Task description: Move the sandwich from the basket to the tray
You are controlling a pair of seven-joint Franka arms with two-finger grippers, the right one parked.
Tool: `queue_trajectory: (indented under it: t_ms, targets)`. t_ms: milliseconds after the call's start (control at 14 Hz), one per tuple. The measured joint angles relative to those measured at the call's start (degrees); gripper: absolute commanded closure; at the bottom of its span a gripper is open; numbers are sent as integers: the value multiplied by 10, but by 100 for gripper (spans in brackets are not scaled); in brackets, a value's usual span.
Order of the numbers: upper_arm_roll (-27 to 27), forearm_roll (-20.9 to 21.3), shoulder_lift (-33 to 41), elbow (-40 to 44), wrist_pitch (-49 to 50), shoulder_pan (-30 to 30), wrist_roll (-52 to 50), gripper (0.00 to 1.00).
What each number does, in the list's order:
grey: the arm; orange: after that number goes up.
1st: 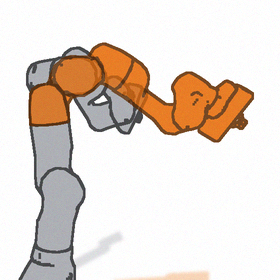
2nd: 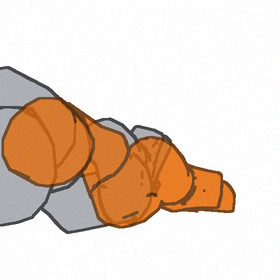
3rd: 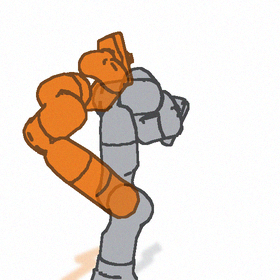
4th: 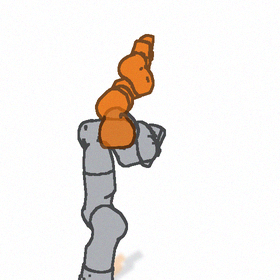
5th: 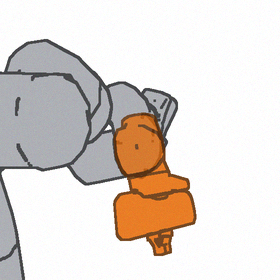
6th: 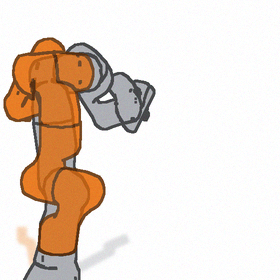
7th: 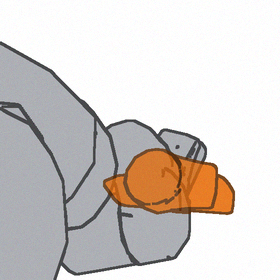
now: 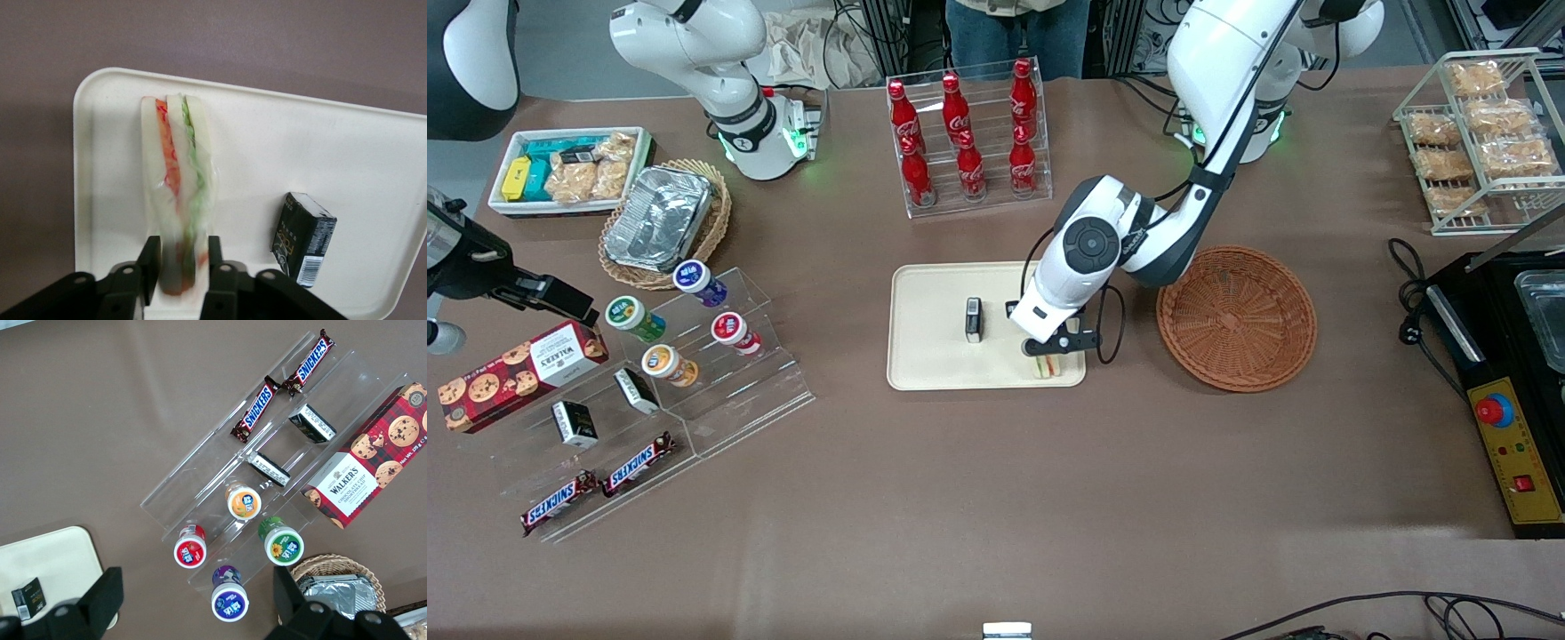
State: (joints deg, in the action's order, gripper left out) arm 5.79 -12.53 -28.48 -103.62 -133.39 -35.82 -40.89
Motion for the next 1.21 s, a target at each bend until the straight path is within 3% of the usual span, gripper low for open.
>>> queue_trajectory:
  t_ms: [214,500,714,1214]
  targets:
    - [-8,1,39,12,65,21,1,1]
    - [-15,38,141,27,204,120,78,0]
    - [-17,65,198,26,281,194,80,0]
    - [-17,111,237,25,299,298,215,0]
